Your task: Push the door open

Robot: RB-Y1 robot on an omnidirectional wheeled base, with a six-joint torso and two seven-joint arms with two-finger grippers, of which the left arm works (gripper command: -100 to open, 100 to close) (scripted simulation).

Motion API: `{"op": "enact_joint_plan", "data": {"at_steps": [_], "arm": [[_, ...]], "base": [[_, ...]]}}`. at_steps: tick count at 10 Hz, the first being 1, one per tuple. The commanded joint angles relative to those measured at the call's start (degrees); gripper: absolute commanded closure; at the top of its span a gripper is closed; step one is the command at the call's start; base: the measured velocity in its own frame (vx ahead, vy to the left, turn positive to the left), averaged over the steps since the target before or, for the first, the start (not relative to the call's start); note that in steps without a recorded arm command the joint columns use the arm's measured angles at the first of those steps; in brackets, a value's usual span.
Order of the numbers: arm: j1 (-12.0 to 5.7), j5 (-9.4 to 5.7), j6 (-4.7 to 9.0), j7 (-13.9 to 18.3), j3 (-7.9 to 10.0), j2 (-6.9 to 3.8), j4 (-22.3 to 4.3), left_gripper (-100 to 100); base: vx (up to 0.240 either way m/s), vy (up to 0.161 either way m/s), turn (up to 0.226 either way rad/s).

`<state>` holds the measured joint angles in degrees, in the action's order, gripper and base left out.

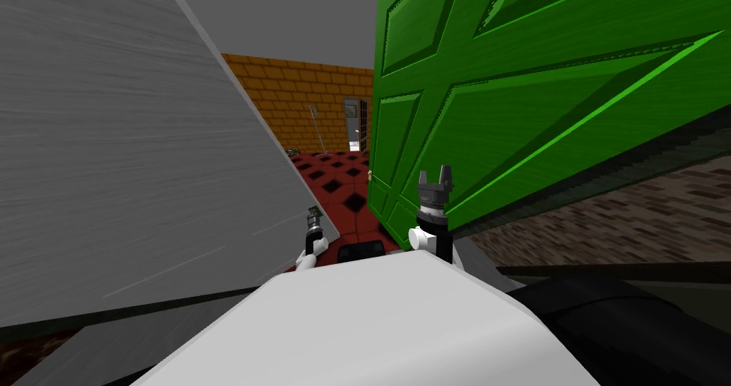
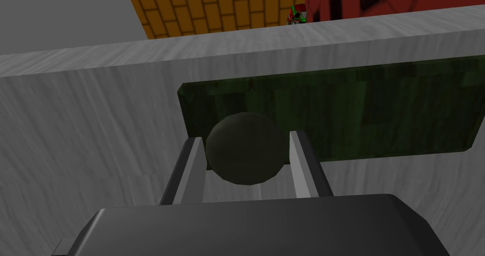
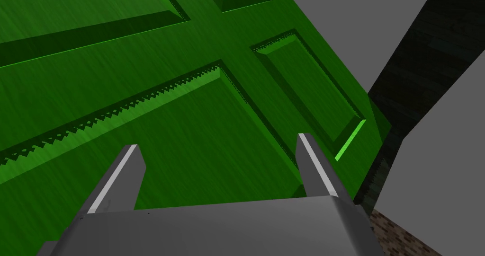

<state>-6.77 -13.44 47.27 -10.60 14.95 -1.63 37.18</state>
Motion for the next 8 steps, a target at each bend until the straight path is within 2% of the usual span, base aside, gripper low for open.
{"op": "enact_joint_plan", "data": {"at_steps": [1, 6, 8], "arm": [[-0.23, -0.5, 0.25, -0.43, 0.05, -0.55, 0.2, 100], [-0.96, -2.67, 0.91, -2.26, -0.45, -1.39, -0.45, 100], [-1.15, -3.22, 1.08, -2.74, -0.58, -1.51, -0.62, 100]], "base": [[0.167, 0.065, 0.083], [0.216, 0.057, 0.117], [0.144, 0.043, 0.152]]}}
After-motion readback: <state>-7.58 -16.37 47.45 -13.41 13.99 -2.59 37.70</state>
